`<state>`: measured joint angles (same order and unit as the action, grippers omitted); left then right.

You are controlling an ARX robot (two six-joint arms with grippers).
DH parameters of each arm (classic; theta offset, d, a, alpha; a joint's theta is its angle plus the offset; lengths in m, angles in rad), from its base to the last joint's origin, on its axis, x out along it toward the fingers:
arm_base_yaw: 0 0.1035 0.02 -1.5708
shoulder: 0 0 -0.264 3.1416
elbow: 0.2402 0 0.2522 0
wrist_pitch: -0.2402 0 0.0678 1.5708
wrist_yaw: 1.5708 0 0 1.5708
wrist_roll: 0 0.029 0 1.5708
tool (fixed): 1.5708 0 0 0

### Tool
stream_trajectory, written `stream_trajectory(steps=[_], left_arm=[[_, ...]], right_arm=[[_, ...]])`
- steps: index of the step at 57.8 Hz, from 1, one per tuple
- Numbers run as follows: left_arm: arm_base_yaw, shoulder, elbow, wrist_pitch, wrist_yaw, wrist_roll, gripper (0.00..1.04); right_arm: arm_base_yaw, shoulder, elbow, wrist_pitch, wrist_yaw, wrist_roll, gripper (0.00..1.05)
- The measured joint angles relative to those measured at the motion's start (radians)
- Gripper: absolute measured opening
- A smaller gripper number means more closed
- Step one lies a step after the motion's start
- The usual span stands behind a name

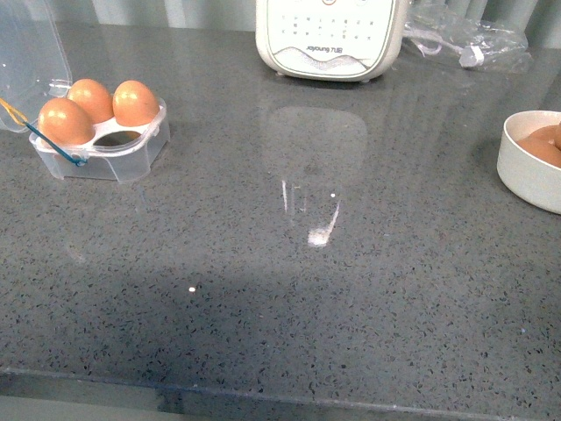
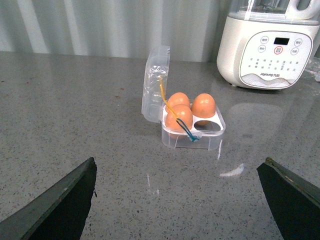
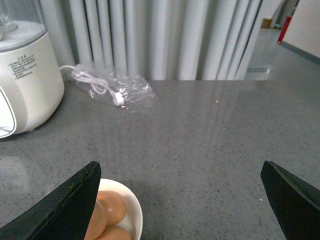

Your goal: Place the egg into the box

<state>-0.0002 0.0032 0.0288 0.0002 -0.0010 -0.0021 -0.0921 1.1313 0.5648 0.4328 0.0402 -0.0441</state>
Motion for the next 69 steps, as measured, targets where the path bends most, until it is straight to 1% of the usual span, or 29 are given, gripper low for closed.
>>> stream_trajectory(steps=[2,7,9,16,23,33,39,69], left_arm=[[0.0,0.0,0.0,0.0,0.0,0.0,0.98],[0.0,0.0,0.0,0.0,0.0,0.0,0.98],[0.0,0.0,0.0,0.0,0.0,0.0,0.98],[0.0,0.0,0.0,0.0,0.0,0.0,0.98],[0.0,0.0,0.0,0.0,0.0,0.0,0.98],[0.0,0.0,0.0,0.0,0.0,0.0,0.98],[0.0,0.0,0.0,0.0,0.0,0.0,0.98],[0.0,0.0,0.0,0.0,0.0,0.0,0.98]], right_arm=[[0.005,0.049,0.036,-0.018,-0.03,0.003,0.97],[0.018,0.118,0.086,-0.034,-0.05,-0.014,0.97],[0.027,0.148,0.109,-0.053,-0.072,-0.031,0.97],[0.044,0.189,0.134,-0.092,-0.121,-0.064,0.97],[0.055,0.225,0.143,-0.146,-0.197,-0.093,0.97],[0.042,0.265,0.142,-0.145,-0.254,-0.099,0.97],[0.027,0.288,0.137,-0.127,-0.305,-0.083,0.97],[-0.011,0.415,0.124,-0.036,-0.352,-0.044,0.97]])
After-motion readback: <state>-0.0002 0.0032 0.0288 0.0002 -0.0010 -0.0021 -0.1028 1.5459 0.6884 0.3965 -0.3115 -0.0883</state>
